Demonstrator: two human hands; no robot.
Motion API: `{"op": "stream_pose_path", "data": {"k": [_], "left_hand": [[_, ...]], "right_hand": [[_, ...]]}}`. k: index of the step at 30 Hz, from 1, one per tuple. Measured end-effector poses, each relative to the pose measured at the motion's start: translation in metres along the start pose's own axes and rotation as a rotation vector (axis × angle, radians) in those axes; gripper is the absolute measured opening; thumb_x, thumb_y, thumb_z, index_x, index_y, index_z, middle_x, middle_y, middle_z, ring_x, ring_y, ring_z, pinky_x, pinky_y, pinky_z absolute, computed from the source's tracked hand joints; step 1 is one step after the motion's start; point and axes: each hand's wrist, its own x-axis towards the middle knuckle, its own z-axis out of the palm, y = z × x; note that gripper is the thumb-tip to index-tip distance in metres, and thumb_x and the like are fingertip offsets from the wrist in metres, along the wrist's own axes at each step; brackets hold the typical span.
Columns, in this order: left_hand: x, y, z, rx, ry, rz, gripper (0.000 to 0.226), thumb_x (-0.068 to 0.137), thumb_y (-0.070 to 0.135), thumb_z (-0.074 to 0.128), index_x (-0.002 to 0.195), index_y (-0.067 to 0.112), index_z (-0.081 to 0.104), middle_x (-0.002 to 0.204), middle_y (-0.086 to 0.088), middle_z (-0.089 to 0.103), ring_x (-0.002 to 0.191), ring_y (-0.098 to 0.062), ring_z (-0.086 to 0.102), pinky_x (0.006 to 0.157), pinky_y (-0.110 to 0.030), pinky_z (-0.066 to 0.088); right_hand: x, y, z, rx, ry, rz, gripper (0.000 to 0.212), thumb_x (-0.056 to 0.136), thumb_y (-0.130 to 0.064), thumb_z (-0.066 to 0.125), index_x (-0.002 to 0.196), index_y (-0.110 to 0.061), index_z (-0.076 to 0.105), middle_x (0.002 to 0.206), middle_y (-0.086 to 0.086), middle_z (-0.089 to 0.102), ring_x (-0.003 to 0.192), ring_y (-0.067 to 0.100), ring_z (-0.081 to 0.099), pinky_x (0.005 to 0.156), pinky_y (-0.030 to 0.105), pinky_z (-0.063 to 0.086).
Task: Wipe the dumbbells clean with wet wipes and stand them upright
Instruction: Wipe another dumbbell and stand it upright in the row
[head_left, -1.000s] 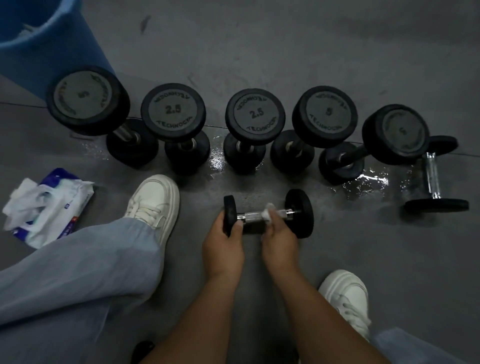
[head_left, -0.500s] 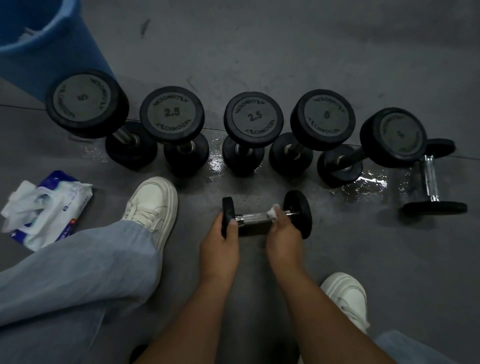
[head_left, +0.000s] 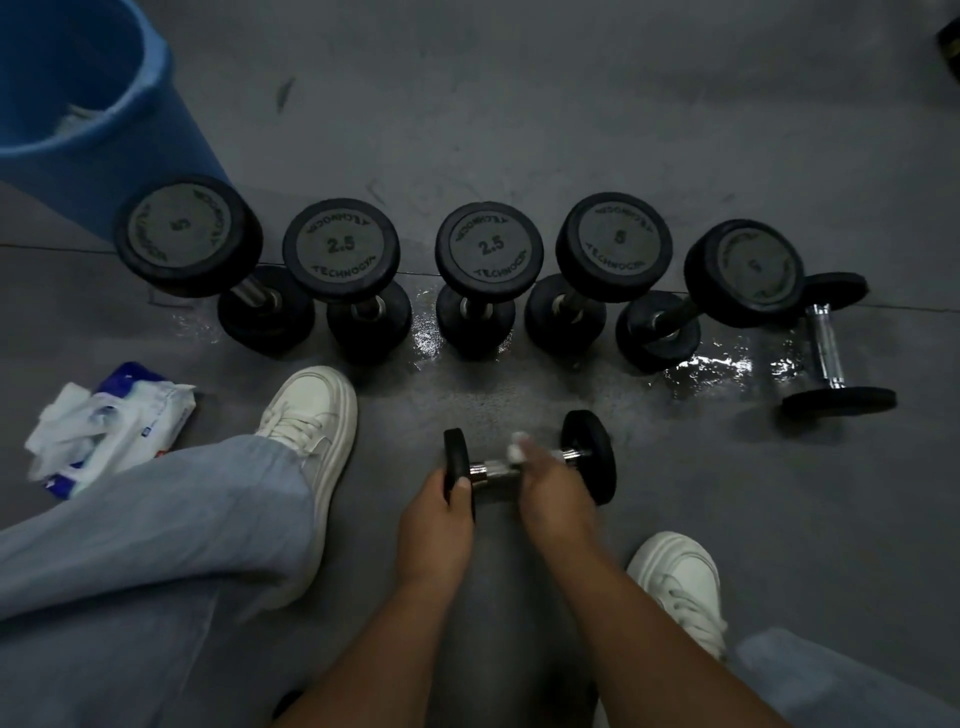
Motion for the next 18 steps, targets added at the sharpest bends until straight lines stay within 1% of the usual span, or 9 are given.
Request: {"op": "stream_pose_path", "data": {"k": [2, 4, 5, 7, 9, 11, 13, 15, 18], "left_hand": [[-0.005, -0.001, -0.001, -0.008, -0.007, 0.001, 0.021, 0.099, 0.032, 0.054, 0.112, 0.02, 0.066, 0.103, 0.002, 0.069, 0.098, -0.02, 0.064, 0.081, -0.028, 0.047], [-0.008, -0.003, 0.0, -0.018, -0.002, -0.016, 0.024, 0.097, 0.041, 0.054, 0.103, 0.022, 0.068, 0.098, 0.002, 0.071, 0.093, -0.017, 0.065, 0.08, -0.029, 0.049], [-0.009, -0.004, 0.0, -0.01, -0.004, -0.035, 0.031, 0.097, 0.048, 0.052, 0.099, 0.022, 0.068, 0.095, 0.002, 0.071, 0.09, -0.017, 0.065, 0.08, -0.031, 0.05], [-0.007, -0.007, -0.001, 0.052, 0.003, -0.076, 0.046, 0.095, 0.06, 0.046, 0.092, 0.02, 0.069, 0.089, 0.0, 0.07, 0.087, -0.019, 0.064, 0.079, -0.033, 0.05], [-0.008, -0.008, -0.002, 0.101, 0.011, -0.096, 0.053, 0.094, 0.064, 0.043, 0.09, 0.018, 0.07, 0.09, -0.004, 0.071, 0.088, -0.023, 0.065, 0.079, -0.034, 0.05], [-0.013, -0.009, -0.001, 0.121, 0.008, -0.105, 0.05, 0.095, 0.061, 0.044, 0.097, 0.019, 0.071, 0.098, -0.006, 0.072, 0.093, -0.024, 0.066, 0.079, -0.033, 0.049], [-0.021, -0.011, -0.002, 0.139, 0.004, -0.104, 0.044, 0.097, 0.053, 0.049, 0.115, 0.018, 0.068, 0.113, -0.006, 0.071, 0.104, -0.024, 0.065, 0.081, -0.03, 0.046], [-0.025, -0.015, -0.001, 0.112, -0.022, -0.102, 0.047, 0.097, 0.047, 0.054, 0.129, 0.014, 0.062, 0.123, -0.007, 0.068, 0.113, -0.025, 0.063, 0.09, -0.032, 0.048], [-0.031, -0.017, -0.003, 0.05, -0.047, -0.114, 0.052, 0.096, 0.04, 0.059, 0.137, 0.009, 0.056, 0.131, -0.01, 0.064, 0.12, -0.024, 0.06, 0.097, -0.029, 0.045]], "right_hand": [[0.004, 0.017, -0.004, 0.03, 0.098, 0.053, 0.035, 0.089, -0.061, 0.05, 0.1, -0.035, 0.07, 0.098, -0.008, 0.068, 0.095, 0.012, 0.062, 0.088, 0.028, 0.04], [-0.006, 0.019, 0.002, -0.019, 0.043, 0.116, 0.042, 0.087, -0.066, 0.048, 0.099, -0.033, 0.071, 0.095, -0.005, 0.069, 0.092, 0.015, 0.062, 0.089, 0.035, 0.043], [-0.011, 0.019, 0.008, -0.053, -0.008, 0.098, 0.038, 0.09, -0.059, 0.048, 0.108, -0.034, 0.069, 0.101, -0.003, 0.069, 0.095, 0.018, 0.063, 0.09, 0.035, 0.045], [-0.011, 0.022, 0.004, -0.023, 0.005, 0.063, 0.029, 0.096, -0.042, 0.046, 0.12, -0.042, 0.062, 0.11, -0.007, 0.067, 0.102, 0.017, 0.062, 0.09, 0.032, 0.045], [-0.013, 0.02, -0.007, 0.109, 0.038, 0.131, 0.023, 0.095, -0.048, 0.048, 0.106, -0.043, 0.068, 0.097, -0.016, 0.065, 0.09, 0.006, 0.059, 0.083, 0.025, 0.037], [-0.015, 0.032, -0.004, 0.156, 0.067, 0.187, 0.036, 0.089, -0.06, 0.051, 0.094, -0.031, 0.072, 0.091, -0.01, 0.067, 0.085, 0.007, 0.059, 0.081, 0.027, 0.035], [-0.03, 0.031, 0.003, 0.113, -0.095, 0.222, 0.045, 0.082, -0.065, 0.056, 0.093, -0.024, 0.072, 0.093, -0.002, 0.068, 0.09, 0.013, 0.06, 0.084, 0.031, 0.039], [-0.032, 0.034, 0.004, 0.131, -0.107, 0.222, 0.046, 0.077, -0.064, 0.06, 0.09, -0.022, 0.074, 0.094, 0.001, 0.072, 0.09, 0.015, 0.064, 0.088, 0.033, 0.045], [-0.03, 0.043, -0.003, 0.014, 0.072, 0.203, 0.041, 0.089, -0.06, 0.046, 0.096, -0.028, 0.072, 0.092, 0.003, 0.069, 0.089, 0.021, 0.063, 0.088, 0.034, 0.044]]}}
